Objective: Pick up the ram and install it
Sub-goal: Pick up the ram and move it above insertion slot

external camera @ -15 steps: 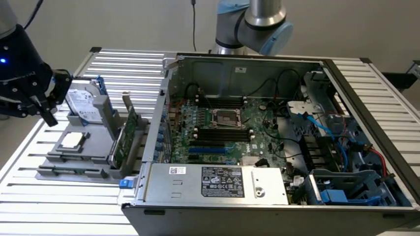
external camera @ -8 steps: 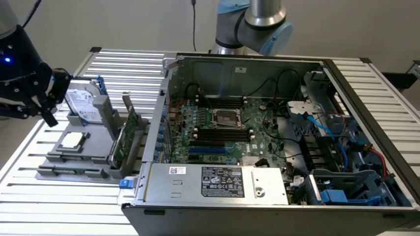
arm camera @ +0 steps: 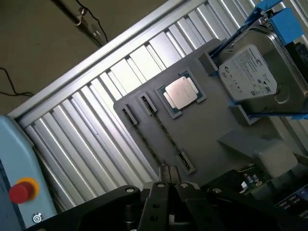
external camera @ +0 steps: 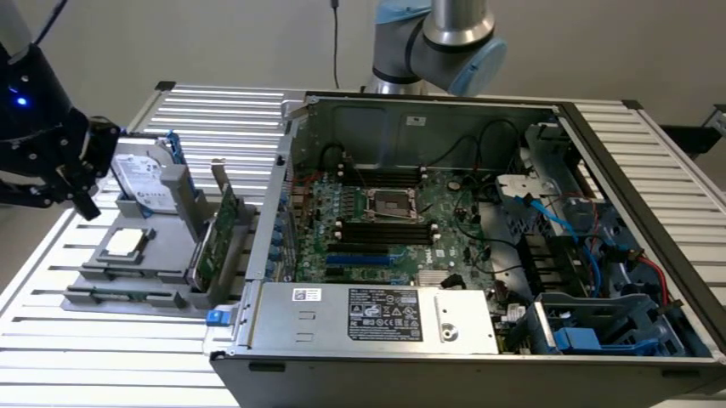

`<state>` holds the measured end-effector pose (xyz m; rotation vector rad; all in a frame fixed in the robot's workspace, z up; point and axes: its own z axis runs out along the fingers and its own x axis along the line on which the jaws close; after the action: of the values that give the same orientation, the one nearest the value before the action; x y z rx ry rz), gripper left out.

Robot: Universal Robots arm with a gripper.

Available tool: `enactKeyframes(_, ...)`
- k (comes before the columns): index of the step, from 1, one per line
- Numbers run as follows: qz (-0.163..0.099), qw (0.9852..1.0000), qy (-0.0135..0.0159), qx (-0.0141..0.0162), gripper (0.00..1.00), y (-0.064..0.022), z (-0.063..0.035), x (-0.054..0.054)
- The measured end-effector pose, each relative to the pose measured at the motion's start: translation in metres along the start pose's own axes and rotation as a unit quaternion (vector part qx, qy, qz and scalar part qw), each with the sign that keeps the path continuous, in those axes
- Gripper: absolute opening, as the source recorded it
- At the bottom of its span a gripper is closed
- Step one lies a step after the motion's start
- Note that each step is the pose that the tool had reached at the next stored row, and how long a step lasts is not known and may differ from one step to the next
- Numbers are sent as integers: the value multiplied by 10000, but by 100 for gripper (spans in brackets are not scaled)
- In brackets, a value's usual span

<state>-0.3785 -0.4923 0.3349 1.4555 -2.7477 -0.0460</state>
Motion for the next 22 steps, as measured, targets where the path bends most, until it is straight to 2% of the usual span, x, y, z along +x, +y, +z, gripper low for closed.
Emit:
enactKeyframes(3, -272, 9996, 11, 4, 11, 0, 2, 0)
enactKeyframes(6, -544, 9985, 22, 8, 11, 0, 4, 0)
enactKeyframes(11, -997, 9950, 41, 14, 11, 0, 7, 0)
enactKeyframes(16, -1446, 9895, 60, 21, 11, 0, 10, 0)
enactKeyframes(19, -1715, 9852, 71, 25, 11, 0, 12, 0)
enactKeyframes(22, -1984, 9801, 81, 28, 11, -1, 14, 0)
